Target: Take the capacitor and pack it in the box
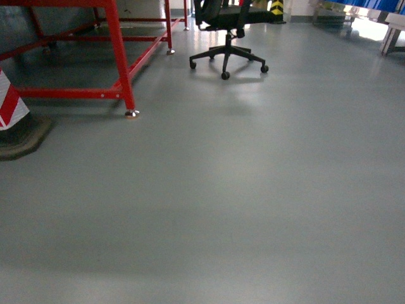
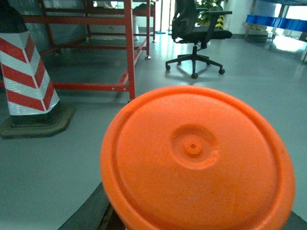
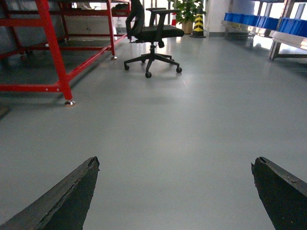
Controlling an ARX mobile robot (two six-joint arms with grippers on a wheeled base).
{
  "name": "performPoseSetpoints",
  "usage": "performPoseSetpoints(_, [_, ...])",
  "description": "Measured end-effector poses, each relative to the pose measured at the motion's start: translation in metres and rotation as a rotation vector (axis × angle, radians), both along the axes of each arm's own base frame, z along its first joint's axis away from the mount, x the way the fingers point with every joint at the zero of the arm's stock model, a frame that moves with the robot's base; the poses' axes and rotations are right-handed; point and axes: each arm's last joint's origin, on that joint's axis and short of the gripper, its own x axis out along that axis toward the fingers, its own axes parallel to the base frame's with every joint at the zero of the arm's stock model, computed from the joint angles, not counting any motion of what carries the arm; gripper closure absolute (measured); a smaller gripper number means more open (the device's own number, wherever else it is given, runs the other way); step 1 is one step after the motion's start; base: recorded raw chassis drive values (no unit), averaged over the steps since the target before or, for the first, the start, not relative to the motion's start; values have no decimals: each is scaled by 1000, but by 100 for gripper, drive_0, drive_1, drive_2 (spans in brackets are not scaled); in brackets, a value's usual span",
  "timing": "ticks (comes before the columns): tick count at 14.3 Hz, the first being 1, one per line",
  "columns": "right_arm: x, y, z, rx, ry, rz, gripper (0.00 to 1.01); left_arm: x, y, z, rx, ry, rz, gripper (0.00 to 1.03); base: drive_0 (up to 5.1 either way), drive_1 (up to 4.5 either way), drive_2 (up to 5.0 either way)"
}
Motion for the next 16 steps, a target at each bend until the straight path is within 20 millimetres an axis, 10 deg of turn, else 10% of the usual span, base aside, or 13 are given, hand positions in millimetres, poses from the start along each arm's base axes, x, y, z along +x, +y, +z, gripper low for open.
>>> performPoseSetpoints(16, [0,0,0,0,-1,0,3,0,0,0,0,-2,0,59,-512,234,234])
